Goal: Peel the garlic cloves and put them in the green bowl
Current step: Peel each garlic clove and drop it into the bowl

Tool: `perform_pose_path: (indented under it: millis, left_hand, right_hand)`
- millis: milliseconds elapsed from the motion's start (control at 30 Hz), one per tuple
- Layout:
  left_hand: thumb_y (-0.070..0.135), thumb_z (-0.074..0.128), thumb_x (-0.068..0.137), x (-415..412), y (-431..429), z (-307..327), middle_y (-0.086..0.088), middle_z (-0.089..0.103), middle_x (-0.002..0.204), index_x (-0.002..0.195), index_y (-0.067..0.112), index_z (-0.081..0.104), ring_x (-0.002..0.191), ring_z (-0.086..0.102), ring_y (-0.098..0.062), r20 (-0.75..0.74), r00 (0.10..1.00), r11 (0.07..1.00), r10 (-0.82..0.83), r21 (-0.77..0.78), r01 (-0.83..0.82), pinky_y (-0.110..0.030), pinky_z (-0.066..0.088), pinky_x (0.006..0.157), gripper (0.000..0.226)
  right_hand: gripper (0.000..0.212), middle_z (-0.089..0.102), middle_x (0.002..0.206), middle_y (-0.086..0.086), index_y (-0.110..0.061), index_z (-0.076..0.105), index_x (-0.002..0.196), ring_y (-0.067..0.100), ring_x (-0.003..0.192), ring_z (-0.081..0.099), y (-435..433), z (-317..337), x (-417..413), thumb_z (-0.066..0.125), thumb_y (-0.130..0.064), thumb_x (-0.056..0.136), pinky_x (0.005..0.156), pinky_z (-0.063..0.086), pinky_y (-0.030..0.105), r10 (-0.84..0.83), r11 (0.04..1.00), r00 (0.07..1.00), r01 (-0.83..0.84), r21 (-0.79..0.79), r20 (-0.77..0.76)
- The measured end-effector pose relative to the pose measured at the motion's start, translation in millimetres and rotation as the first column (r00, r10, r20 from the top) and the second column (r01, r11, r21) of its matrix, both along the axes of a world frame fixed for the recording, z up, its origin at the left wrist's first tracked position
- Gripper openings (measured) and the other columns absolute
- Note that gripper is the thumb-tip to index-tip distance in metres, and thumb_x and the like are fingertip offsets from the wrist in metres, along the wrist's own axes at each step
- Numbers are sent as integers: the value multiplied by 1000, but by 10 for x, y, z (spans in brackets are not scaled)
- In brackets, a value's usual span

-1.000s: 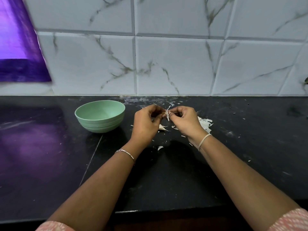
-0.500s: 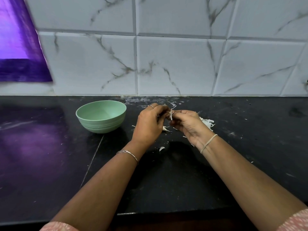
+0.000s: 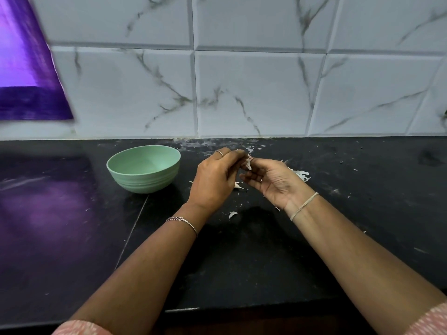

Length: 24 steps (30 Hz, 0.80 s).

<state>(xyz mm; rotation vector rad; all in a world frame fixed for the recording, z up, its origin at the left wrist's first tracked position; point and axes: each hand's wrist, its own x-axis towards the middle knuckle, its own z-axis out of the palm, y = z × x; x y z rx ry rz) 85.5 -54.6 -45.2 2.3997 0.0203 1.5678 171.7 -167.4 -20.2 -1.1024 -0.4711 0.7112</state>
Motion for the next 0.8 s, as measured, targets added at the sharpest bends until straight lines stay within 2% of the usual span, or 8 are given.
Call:
perform_pose_path:
  millis: [200,300,367,433,567,633,700,800]
  left_hand:
    - [-3,67,78,22,22,-17,-2,66,85,104,7,71,75,56,-11,41,999,1000,-5,4,5,-18,46,70,28]
    - [-1,69,81,36,3,-4,2,69,88,99,10,72,78,62,-8,58,997,992,-58,-106,64,-18,50,72,22]
    - [-1,71,83,36,-31,8,7,71,87,95,16,72,80,66,-4,49,984,906,-173,-385,178,-19,53,76,20]
    - [-1,71,84,43,-24,8,6,71,83,92,17,70,79,68,-5,61,949,711,-308,-648,272,-22,55,77,20]
    - [-2,69,85,39,54,-9,2,72,73,86,12,69,71,69,-11,95,902,490,-420,-813,314,-21,56,69,14]
    - [-1,70,85,40,67,-11,-1,71,75,86,12,70,73,68,-15,103,906,464,-411,-832,304,-23,58,71,13]
    - [0,70,85,43,76,-23,-3,71,76,87,13,71,73,66,-17,92,914,466,-395,-837,286,-25,58,73,12]
    - [3,72,85,59,106,-48,-4,72,76,87,18,73,75,67,-17,44,934,512,-355,-827,233,-32,58,77,15]
  right_hand:
    - [19,67,71,6,-2,66,79,14,68,56,-17,0,12,53,1,92,76,55,31,37,999,999,-37,16,-6]
    - [18,67,74,6,-1,66,81,13,68,56,-15,-10,36,52,3,92,76,56,29,54,998,998,-55,9,20]
    - [17,66,76,6,-1,66,83,12,67,55,-9,-22,66,53,3,92,74,56,27,46,999,996,-45,-18,73]
    - [14,66,75,5,-4,66,85,11,65,55,-5,-47,107,55,1,93,69,53,21,17,996,980,1,-90,200]
    - [11,68,77,2,-15,68,88,11,70,61,6,-94,185,61,-9,94,63,49,15,-4,961,788,172,-215,615]
    - [10,71,85,2,-19,69,94,14,78,67,15,-116,224,60,-20,96,73,54,25,13,941,715,229,-251,699]
    - [21,74,93,4,-19,72,97,17,86,71,15,-133,251,58,-34,96,85,57,36,1,912,681,299,-280,732]
    - [28,73,102,9,-15,74,99,18,89,72,-10,-106,209,59,-38,94,79,60,32,-80,922,736,310,-230,672]
